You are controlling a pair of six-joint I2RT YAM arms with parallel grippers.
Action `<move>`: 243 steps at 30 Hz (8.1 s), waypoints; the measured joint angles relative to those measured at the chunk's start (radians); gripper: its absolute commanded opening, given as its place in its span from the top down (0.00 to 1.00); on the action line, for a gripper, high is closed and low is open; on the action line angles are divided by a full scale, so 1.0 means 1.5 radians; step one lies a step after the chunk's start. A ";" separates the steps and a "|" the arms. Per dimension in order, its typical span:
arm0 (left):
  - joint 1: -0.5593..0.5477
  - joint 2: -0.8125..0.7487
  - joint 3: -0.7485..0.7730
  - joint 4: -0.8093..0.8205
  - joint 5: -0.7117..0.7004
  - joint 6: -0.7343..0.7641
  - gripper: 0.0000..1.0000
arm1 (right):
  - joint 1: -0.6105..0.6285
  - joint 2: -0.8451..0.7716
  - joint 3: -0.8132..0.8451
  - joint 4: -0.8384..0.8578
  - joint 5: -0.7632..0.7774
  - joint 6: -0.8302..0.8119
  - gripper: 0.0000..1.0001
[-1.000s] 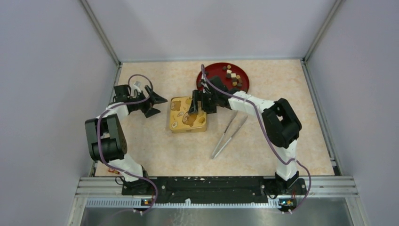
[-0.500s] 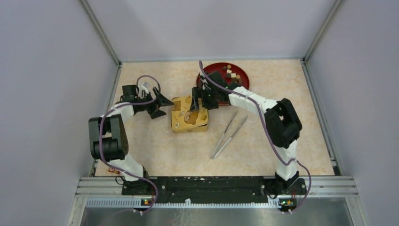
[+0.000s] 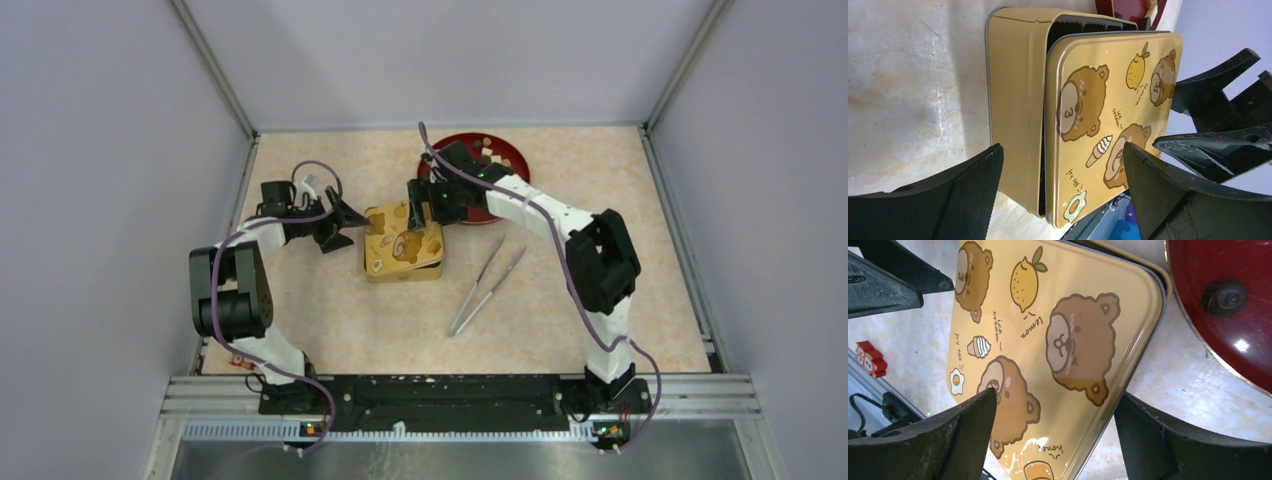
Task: Pack the chocolate
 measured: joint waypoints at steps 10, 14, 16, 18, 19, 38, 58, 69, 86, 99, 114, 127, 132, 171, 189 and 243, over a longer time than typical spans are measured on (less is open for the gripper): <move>0.000 0.013 0.000 -0.001 0.002 0.001 0.07 | 0.008 0.006 0.038 -0.052 0.047 -0.035 0.16; 0.000 0.013 0.000 -0.001 0.002 0.003 0.07 | 0.009 0.023 0.038 -0.057 0.057 -0.037 0.16; 0.000 0.013 0.000 -0.001 0.002 0.003 0.07 | 0.009 0.033 0.038 -0.060 0.061 -0.038 0.16; 0.000 0.013 0.000 -0.001 0.002 0.003 0.07 | 0.009 0.040 0.038 -0.062 0.062 -0.039 0.16; 0.000 0.013 0.000 -0.001 0.002 0.003 0.07 | 0.009 0.043 0.038 -0.062 0.061 -0.039 0.16; 0.000 0.016 0.000 -0.008 -0.001 0.018 0.13 | 0.009 0.047 0.038 -0.047 0.046 -0.037 0.20; -0.001 0.034 0.044 -0.019 -0.015 0.020 0.41 | 0.009 0.047 0.038 -0.042 0.056 -0.033 0.36; -0.012 0.069 0.063 -0.017 -0.018 0.015 0.62 | 0.003 0.059 0.051 -0.042 0.074 -0.034 0.54; -0.024 0.112 0.135 -0.021 -0.019 0.012 0.66 | -0.007 0.078 0.065 -0.043 0.093 -0.035 0.65; -0.040 0.142 0.175 -0.029 -0.033 0.007 0.60 | -0.017 0.079 0.069 -0.037 0.095 -0.033 0.60; -0.070 0.143 0.176 -0.032 -0.044 0.007 0.33 | -0.037 0.091 0.070 -0.010 0.088 -0.027 0.60; -0.080 0.108 0.189 -0.076 -0.087 0.034 0.01 | -0.038 0.092 0.073 -0.009 0.088 -0.027 0.59; -0.079 0.103 0.198 -0.101 -0.120 0.053 0.01 | -0.038 0.092 0.073 -0.008 0.088 -0.026 0.59; -0.183 0.086 0.299 -0.278 -0.473 0.184 0.01 | -0.038 0.076 0.041 0.010 0.085 -0.020 0.59; -0.195 -0.002 0.307 -0.291 -0.575 0.183 0.01 | -0.038 0.032 -0.007 0.031 0.084 -0.009 0.52; -0.160 -0.174 -0.018 -0.189 -0.483 0.124 0.47 | -0.013 0.031 -0.092 0.160 -0.059 0.016 0.30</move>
